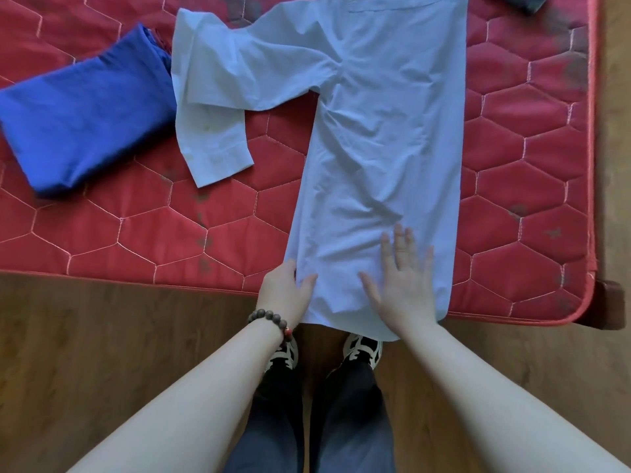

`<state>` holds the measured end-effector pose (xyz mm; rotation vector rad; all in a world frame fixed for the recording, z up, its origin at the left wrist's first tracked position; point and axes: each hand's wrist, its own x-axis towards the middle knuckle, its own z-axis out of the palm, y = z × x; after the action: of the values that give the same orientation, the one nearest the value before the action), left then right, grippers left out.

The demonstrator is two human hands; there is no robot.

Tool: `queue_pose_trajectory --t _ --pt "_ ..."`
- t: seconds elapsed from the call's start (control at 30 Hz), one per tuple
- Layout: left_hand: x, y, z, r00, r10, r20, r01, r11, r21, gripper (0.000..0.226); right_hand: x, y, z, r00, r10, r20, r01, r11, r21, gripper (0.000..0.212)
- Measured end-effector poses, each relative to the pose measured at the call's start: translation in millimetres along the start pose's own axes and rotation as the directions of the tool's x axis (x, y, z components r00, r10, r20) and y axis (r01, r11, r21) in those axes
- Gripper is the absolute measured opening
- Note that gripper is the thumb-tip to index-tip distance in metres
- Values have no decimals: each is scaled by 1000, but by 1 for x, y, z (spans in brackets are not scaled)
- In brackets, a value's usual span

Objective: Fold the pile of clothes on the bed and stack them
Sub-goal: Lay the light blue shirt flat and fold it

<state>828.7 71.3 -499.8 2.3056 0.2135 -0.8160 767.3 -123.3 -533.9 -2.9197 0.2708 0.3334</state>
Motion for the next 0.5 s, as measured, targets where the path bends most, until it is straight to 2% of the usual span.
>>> queue_pose_trajectory --t 0.1,0.17,0.23,0.33,0.4,0.5 --pt "-14 13 -4 997 76 -10 -76 995 -72 21 -26 -26 -8 951 -306 56 297 947 123 103" --pt "-26 28 -8 992 120 -31 -123 981 -151 15 -43 -45 -12 935 -346 74 336 934 125 113" --pt "-39 42 -11 987 156 -47 -162 969 -186 14 -54 -57 -14 974 -228 15 223 962 154 100" --pt "-53 59 -15 970 231 -78 -242 952 -188 15 -58 -51 -15 990 61 -129 -37 983 178 79" --pt "-56 68 -22 955 272 -121 -290 940 -180 21 -62 -31 -16 961 236 -145 -207 959 192 74" --pt "-56 75 -32 934 319 -159 -347 916 -199 23 -71 1 -26 873 477 -99 -444 863 240 65"
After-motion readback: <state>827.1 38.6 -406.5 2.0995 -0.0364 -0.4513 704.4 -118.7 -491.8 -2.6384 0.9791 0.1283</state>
